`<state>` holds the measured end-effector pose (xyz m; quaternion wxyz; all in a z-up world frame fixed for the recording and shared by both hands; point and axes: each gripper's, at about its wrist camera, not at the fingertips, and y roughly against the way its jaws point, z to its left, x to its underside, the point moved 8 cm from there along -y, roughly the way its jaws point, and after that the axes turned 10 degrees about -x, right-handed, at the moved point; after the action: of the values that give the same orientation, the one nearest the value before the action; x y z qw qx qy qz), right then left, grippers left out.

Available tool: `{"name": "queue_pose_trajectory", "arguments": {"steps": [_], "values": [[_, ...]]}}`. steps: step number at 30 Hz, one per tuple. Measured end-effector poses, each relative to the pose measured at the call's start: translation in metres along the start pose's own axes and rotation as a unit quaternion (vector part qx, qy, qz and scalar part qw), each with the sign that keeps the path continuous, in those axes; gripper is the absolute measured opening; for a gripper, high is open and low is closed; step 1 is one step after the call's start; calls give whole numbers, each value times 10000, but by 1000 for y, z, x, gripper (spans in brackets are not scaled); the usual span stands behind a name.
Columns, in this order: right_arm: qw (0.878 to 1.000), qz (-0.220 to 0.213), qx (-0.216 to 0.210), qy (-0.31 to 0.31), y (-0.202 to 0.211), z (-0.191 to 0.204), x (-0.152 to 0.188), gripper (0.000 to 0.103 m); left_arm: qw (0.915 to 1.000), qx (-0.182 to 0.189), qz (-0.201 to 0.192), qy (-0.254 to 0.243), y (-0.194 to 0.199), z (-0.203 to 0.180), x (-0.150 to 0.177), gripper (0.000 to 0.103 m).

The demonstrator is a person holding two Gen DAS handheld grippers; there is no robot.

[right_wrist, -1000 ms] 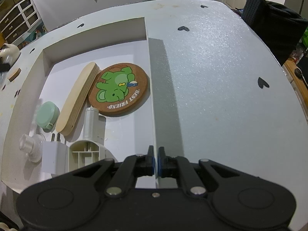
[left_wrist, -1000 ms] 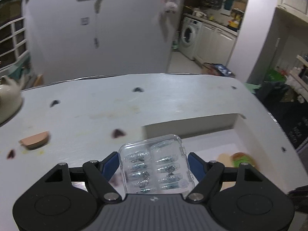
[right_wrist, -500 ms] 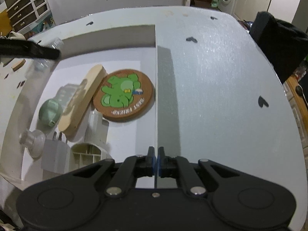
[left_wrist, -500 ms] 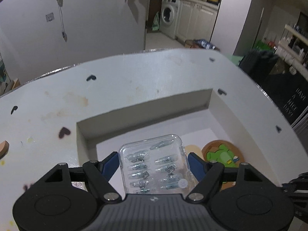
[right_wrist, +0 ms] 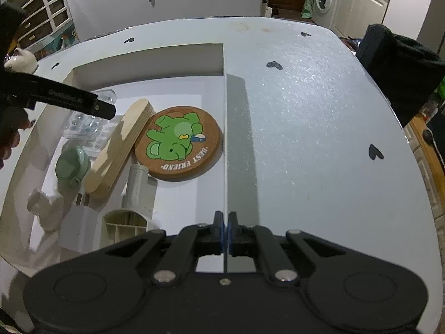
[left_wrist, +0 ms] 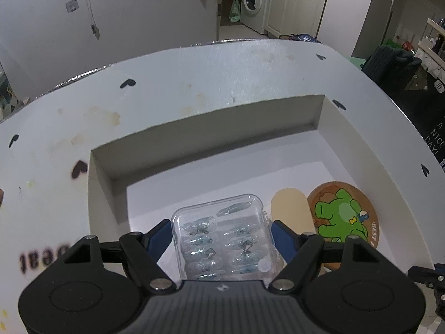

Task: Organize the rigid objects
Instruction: 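Carry the blister pack with the left tool into the tray and release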

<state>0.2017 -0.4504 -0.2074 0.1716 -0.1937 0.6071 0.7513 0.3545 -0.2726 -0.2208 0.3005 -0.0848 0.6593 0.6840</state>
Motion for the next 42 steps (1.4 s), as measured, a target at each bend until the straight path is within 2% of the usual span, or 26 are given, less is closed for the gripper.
{"name": "queue_pose_trajectory", "arguments": {"steps": [12,17,21,27,32,37,42], "values": [[10000,80,-20,-3,-5,-1,0,3,9998,54,173,40,-11,2,6,79],[9999,150,2,-28,-10,-2,3,4,9999,-40,79,104,-5,8,5,97],[9998,198,20,-32,-13,-2,5,4,9995,130,-105,257,11,12,4,101],[9998,196,-3,-6,-13,-2,6,4,9978,175,-542,330,54,19,-1,103],[9997,229,-40,99,-13,-2,6,4,9948,37,-930,412,89,33,-7,103],[9996,250,-69,146,-13,-1,6,4,9903,-108,-1236,631,108,65,-10,103],[9996,232,-74,136,-14,-1,6,4,9858,-350,-1445,784,104,114,-9,103]]}}
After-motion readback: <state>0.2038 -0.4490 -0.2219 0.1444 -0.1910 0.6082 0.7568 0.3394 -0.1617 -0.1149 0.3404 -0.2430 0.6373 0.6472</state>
